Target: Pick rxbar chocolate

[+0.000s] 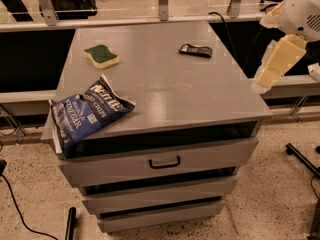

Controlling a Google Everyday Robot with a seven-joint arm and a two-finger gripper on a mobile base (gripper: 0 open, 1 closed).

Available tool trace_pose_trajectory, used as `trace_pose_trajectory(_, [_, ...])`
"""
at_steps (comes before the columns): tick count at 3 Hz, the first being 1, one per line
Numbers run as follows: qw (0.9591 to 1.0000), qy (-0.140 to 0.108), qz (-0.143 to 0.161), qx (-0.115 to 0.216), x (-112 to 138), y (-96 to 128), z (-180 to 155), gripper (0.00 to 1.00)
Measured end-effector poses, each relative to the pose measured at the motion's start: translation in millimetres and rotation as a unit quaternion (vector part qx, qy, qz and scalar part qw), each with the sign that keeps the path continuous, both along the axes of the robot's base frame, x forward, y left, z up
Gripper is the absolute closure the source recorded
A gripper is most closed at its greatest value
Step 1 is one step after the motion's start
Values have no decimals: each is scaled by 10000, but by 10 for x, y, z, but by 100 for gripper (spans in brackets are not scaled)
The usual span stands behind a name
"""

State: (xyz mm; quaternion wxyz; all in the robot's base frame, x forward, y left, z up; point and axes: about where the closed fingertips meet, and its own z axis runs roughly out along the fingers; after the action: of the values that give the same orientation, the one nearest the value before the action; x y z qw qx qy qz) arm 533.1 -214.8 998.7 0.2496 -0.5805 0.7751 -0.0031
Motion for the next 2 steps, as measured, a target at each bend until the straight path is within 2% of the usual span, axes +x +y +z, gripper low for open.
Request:
trace_pose_trajectory(1, [10000, -26, -4, 13, 29, 7, -1, 0])
trace_pose_trajectory(2, [9997, -146, -17, 213, 318, 63, 18, 0])
